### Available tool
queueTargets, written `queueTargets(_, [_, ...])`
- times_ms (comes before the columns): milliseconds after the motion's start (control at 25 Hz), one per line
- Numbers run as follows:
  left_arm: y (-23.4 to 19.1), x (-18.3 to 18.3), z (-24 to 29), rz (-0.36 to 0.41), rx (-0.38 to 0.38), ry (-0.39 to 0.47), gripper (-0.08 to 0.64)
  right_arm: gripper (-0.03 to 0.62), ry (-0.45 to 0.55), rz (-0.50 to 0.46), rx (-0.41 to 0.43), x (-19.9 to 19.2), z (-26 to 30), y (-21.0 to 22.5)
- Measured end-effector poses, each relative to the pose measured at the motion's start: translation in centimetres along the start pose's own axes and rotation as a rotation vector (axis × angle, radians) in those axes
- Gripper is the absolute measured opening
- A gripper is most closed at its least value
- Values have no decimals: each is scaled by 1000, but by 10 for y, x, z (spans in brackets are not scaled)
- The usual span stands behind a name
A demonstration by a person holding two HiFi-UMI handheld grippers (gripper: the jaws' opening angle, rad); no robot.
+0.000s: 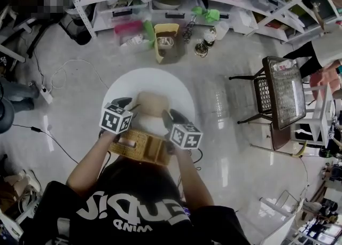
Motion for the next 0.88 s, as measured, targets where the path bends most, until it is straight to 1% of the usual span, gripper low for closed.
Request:
queueTargets(200, [21,0,-32,39,-14,68,190,141,62,-36,10,2,-32,-19])
queueTargets(520, [53,0,-89,90,-40,182,190,143,152,-128,37,6,-90,-52])
queueTargets(720, [73,3,-130,144,-35,259,190,142,221,-181,57,10,-122,-75])
queueTargets(880, [89,8,-163,181,-23,332,190,143,280,-207,72,13,-145,-94])
Point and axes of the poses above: the fingertips, and each gripper's own axes: z forward along the fingers, y to its right, x out of its top, the point moved 10 cm from there along -z, backward along the fingers, and after that the axes turned 12 degrees about -y, right-handed, at the moved point
